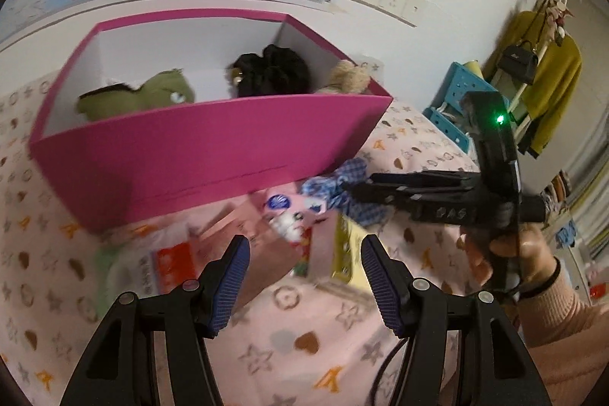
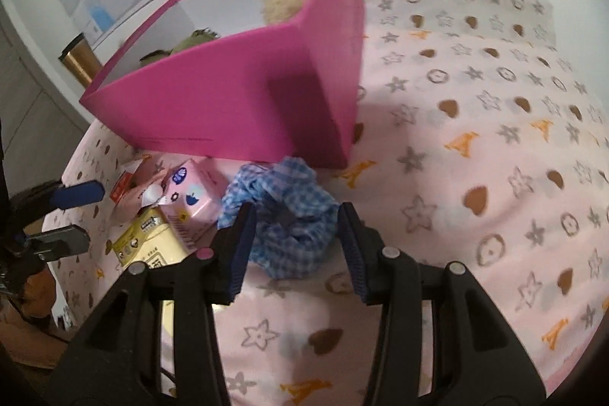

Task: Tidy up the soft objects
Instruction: 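Grasp the blue gingham scrunchie with the right gripper and lift it, then lower the scrunchie into the box beside the black plush and release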

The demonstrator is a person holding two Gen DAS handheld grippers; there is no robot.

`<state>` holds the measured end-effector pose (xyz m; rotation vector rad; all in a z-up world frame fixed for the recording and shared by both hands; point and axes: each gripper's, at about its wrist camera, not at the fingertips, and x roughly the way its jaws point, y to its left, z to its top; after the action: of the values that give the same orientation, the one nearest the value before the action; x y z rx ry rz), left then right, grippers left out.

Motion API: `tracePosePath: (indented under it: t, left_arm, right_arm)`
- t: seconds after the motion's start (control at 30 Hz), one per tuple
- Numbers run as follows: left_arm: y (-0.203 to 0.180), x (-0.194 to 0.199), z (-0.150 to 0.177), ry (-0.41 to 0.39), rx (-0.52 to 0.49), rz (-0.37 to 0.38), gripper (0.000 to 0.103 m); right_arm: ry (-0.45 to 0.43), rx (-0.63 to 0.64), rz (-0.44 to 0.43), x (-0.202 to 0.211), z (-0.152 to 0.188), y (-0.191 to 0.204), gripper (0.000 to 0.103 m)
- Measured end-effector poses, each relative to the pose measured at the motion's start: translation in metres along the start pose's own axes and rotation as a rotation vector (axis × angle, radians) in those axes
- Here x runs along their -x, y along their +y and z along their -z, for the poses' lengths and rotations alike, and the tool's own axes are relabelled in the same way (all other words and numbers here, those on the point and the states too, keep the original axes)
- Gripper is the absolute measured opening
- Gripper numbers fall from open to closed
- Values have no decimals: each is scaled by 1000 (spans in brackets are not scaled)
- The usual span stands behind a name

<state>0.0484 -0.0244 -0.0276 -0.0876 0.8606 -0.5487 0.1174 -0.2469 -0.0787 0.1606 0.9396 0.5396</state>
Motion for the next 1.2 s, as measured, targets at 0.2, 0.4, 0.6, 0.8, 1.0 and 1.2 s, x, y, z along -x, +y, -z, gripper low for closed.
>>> tracePosePath:
  t: [0.2, 0.4, 0.6, 0.8, 1.0, 1.2]
  left_arm:
    - [-11, -16, -15, 22, -25, 19, 62]
    - [-19, -24, -26, 29, -66, 43, 62]
    - [-30, -33, -38, 52, -91, 115, 62]
    - [-32, -21, -55, 3, -75, 179, 47]
    - [-29, -11, -88, -49, -68, 119, 35]
    - [-16, -22, -117, -44, -49, 69, 33]
  right_arm:
    - [1, 44, 25, -5, 1, 7, 9]
    - [-91, 76, -44, 38, -7, 16, 8]
    - [-168, 147, -104, 78, -22, 37, 8]
    - [-212, 200, -137, 94, -46, 50, 8]
    - [-234, 224, -133, 88, -83, 52, 8]
    - [-214, 200, -128, 67, -115, 40, 8]
